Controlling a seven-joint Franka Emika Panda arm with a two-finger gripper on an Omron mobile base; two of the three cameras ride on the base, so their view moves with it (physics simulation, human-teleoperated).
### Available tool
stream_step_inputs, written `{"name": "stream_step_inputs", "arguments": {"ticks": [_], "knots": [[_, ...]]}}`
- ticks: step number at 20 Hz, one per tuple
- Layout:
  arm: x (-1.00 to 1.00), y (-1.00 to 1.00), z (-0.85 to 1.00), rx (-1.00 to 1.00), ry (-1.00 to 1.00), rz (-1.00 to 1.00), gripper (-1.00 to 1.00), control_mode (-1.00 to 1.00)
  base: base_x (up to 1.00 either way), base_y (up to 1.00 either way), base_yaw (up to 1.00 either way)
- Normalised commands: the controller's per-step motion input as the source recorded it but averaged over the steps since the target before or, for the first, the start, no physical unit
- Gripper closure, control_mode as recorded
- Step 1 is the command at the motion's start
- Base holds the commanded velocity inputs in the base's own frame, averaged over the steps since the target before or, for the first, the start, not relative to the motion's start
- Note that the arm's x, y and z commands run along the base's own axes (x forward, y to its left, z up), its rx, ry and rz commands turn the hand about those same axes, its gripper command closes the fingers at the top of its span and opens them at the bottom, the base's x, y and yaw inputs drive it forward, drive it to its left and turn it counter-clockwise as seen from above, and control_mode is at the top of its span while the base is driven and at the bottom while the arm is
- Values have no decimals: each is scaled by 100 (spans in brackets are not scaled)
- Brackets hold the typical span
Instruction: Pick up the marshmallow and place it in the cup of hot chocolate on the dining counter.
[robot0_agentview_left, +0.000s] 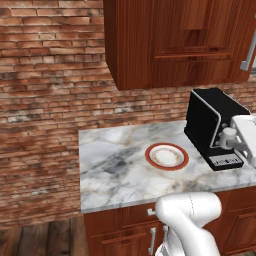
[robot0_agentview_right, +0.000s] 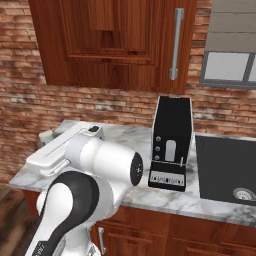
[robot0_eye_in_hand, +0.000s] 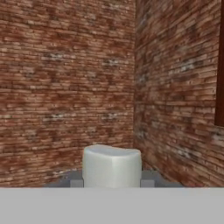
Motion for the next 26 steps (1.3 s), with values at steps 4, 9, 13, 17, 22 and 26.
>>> {"name": "stream_step_inputs", "arguments": {"ticks": [4,9,13,17,22,26], "knots": [[2,0,18,15,-2,21,100,-100,0,0,0],[0,0,29,0,-7,19,100,-100,0,0,0],[0,0,2,0,-16,9,100,-100,0,0,0],[-4,0,0,0,-11,2,100,-100,0,0,0],[0,0,0,0,0,0,100,100,-48,-8,0],[0,0,0,0,0,0,100,100,-68,-15,-4]]}}
